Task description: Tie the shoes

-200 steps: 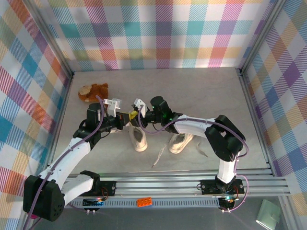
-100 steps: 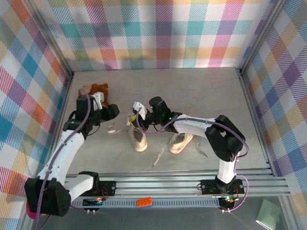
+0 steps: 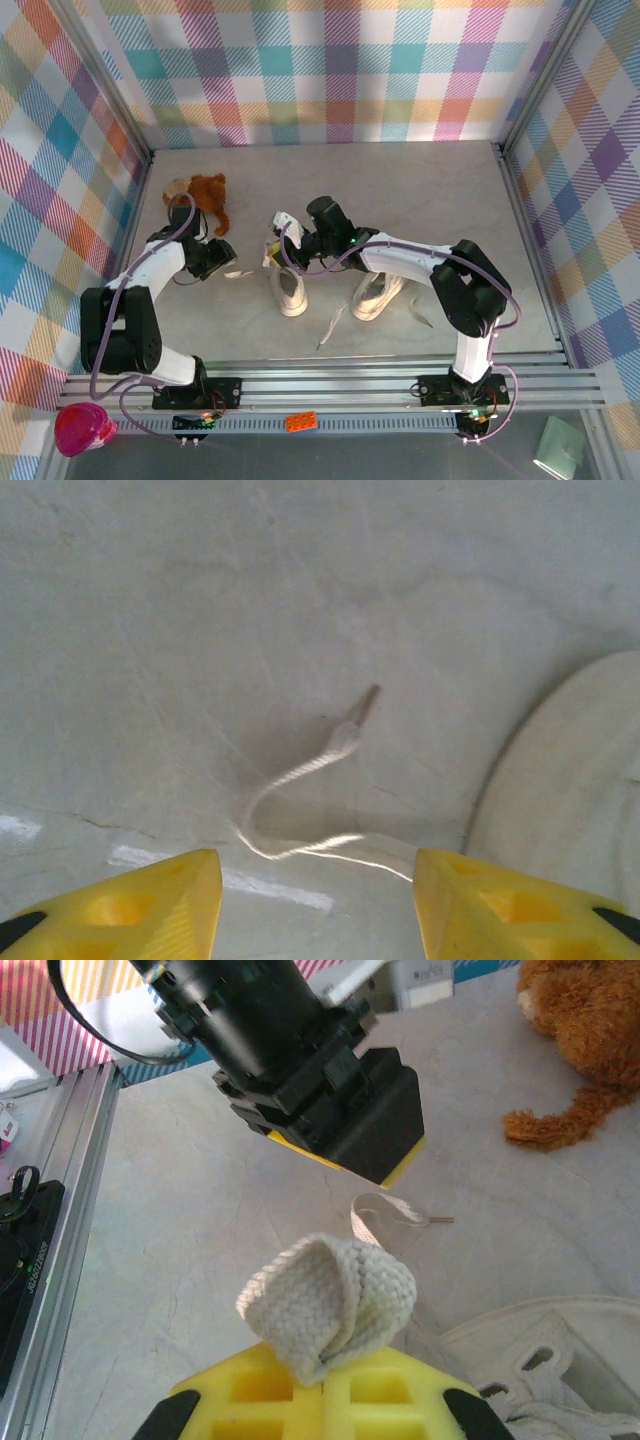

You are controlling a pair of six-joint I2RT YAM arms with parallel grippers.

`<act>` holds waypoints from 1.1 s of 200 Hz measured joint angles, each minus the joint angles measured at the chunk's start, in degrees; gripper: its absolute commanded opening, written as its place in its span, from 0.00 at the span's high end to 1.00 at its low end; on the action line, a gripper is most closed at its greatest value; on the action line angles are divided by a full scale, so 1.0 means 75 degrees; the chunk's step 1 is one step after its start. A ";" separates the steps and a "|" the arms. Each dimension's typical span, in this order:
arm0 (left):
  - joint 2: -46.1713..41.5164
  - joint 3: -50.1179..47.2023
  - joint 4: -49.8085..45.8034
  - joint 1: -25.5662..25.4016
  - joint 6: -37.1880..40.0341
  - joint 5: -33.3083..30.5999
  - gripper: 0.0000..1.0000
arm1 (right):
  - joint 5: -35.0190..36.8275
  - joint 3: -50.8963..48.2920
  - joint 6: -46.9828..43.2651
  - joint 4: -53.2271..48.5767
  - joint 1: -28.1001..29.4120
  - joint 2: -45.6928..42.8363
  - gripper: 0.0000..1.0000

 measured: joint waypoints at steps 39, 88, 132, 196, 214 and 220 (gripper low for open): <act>0.0863 0.0000 0.0434 0.0000 0.0000 -0.0143 0.48 | -0.0064 0.0006 0.0000 -0.0102 -0.0003 0.0000 1.00; 0.1198 0.0020 0.0463 0.0085 -0.0009 -0.0323 1.00 | -0.0154 0.0122 0.0050 -0.0268 -0.0055 0.0003 1.00; 0.0530 0.0017 0.1017 -0.0111 0.0242 0.0344 1.00 | -0.0277 0.0586 0.0294 -0.0670 -0.0239 0.0189 1.00; -0.3316 -0.0119 0.2028 -0.1081 0.0694 0.0417 1.00 | -0.0236 0.1486 0.0863 -0.1612 -0.0408 0.0676 1.00; -0.4060 -0.0562 0.2387 -0.1804 0.0778 0.0198 1.00 | -0.0230 0.1571 0.1014 -0.1725 -0.0420 0.0755 1.00; -0.4205 -0.0673 0.2433 -0.1979 0.0816 0.0163 1.00 | -0.0233 0.1574 0.1061 -0.1746 -0.0423 0.0778 1.00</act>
